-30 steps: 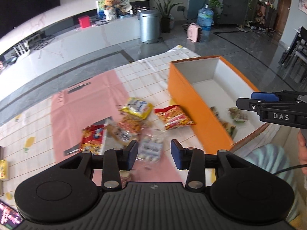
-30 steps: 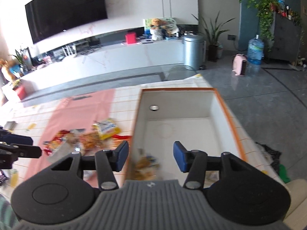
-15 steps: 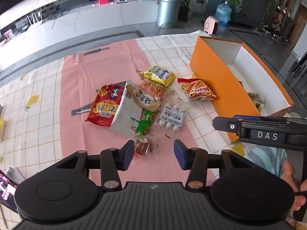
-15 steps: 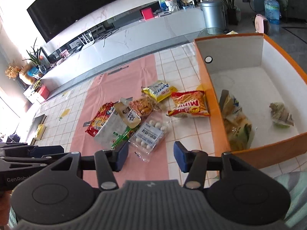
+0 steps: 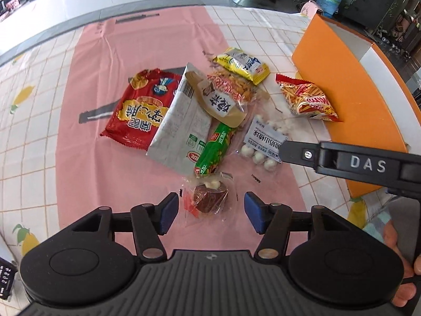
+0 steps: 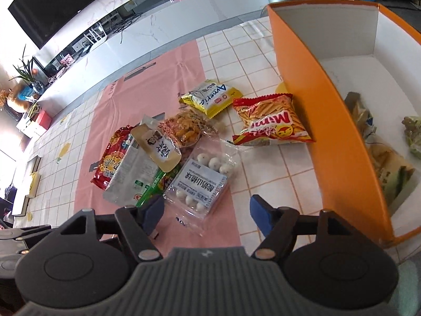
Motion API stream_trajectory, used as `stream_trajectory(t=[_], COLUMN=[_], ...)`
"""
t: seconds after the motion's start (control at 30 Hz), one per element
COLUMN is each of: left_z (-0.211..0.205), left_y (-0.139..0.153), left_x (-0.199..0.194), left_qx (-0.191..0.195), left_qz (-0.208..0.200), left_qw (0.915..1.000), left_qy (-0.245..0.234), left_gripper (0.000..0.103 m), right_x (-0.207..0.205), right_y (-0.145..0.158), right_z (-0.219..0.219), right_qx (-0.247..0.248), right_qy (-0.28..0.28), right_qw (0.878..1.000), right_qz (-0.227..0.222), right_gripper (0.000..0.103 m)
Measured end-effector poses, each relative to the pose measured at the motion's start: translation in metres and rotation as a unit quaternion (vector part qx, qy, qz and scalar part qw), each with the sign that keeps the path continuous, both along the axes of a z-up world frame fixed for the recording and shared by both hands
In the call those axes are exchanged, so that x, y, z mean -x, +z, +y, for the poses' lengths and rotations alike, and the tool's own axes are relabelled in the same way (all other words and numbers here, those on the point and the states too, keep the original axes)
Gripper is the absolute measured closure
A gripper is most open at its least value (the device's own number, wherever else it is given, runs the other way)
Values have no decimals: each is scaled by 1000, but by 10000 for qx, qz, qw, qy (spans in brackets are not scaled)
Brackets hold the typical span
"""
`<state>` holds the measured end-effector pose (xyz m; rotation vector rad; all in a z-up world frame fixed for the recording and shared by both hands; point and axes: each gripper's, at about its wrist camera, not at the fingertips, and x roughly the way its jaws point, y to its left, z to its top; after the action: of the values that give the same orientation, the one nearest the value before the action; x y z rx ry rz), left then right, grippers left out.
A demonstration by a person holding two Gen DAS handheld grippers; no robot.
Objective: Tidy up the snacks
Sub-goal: 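Grasp the small brown snack packet with the left tool while the right tool grasps the quail-egg pack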
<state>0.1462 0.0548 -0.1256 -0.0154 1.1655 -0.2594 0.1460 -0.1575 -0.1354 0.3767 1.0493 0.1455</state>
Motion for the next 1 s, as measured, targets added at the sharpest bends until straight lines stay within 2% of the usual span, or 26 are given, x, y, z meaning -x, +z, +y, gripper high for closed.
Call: stream_trajectory(t=[0.07, 0.2, 0.47, 0.53, 0.73, 0.83, 1.0], left_z=[1, 5, 10, 10, 9, 10, 12], left_y=[-6, -14, -26, -29, -27, -27, -24], left_x=[-5, -11, -15, -14, -11, -9, -5], left_qx=[31, 151, 314, 292, 200, 183, -90], left_qz=[50, 82, 200, 264, 104, 83, -8], left_qw=[10000, 9997, 9989, 9988, 9993, 9992, 9997], left_qy=[73, 159, 278, 304, 313, 336, 245], left_gripper=[29, 29, 34, 36, 41, 45, 46], right_x=[-9, -23, -40, -41, -40, -38, -27], right_y=[-10, -24, -35, -35, -38, -37, -35], right_z=[4, 10, 31, 37, 50, 48, 38], right_qx=[-68, -42, 460, 625, 1036, 1061, 1080], right_qy=[-66, -170, -37, 52, 328, 474, 996], right_qw=[9999, 9996, 9989, 9980, 9935, 9927, 9889], right_qz=[95, 202, -15, -95, -325, -324, -208], right_gripper=[22, 22, 24, 24, 27, 30, 32])
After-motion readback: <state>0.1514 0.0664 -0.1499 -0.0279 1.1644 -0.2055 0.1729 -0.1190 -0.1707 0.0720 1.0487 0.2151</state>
